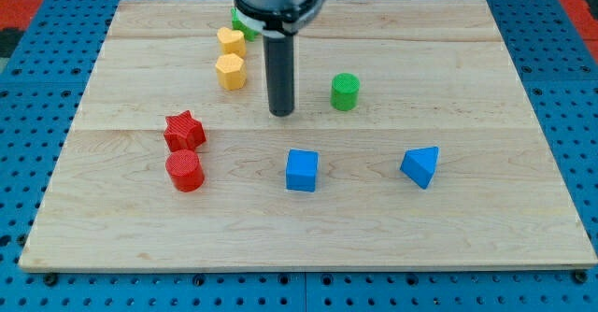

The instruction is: Move the yellow hexagon bottom left to the yellow heart

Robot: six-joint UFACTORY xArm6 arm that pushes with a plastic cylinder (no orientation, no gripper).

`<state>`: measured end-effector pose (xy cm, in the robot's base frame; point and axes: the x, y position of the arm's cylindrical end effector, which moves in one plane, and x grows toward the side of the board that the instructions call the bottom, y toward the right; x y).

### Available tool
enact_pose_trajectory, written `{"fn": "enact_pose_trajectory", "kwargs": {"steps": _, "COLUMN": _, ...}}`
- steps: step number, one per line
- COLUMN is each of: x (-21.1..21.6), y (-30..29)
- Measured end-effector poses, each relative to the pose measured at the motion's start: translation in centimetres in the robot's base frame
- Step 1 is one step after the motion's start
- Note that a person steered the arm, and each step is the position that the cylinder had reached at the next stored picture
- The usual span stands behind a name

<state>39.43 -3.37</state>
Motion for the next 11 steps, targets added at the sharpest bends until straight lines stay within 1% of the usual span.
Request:
{"fn": "enact_pose_trajectory", "kwargs": {"steps": 1, "x": -2.1, "y": -0.1}}
{"fn": "enact_pose_trajectory", "kwargs": {"steps": 2, "x": -3.9, "y": -5.2}}
{"fn": "enact_pose_trajectory", "kwargs": {"steps": 3, "x": -4.3, "y": -5.5}}
{"fn": "enact_pose_trajectory", "kwargs": {"steps": 4, "x": -1.9, "y": -1.9}}
{"fn": "enact_pose_trajectory", "kwargs": {"steps": 5, "x": -0.8, "y": -1.7}}
{"fn": "enact_pose_trajectory", "kwargs": {"steps": 6, "x": 4.9, "y": 0.9}}
{"fn": "enact_pose_trajectory", "kwargs": {"steps": 7, "x": 3.7, "y": 5.9}}
{"fn": "enact_pose_trajectory", "kwargs": {"steps": 8, "x": 3.7, "y": 9.5}}
{"fn": "enact_pose_trajectory", "kwargs": {"steps": 9, "x": 3.7, "y": 3.0}}
{"fn": "enact_pose_trajectory", "kwargs": {"steps": 11, "x": 2.9, "y": -4.6}}
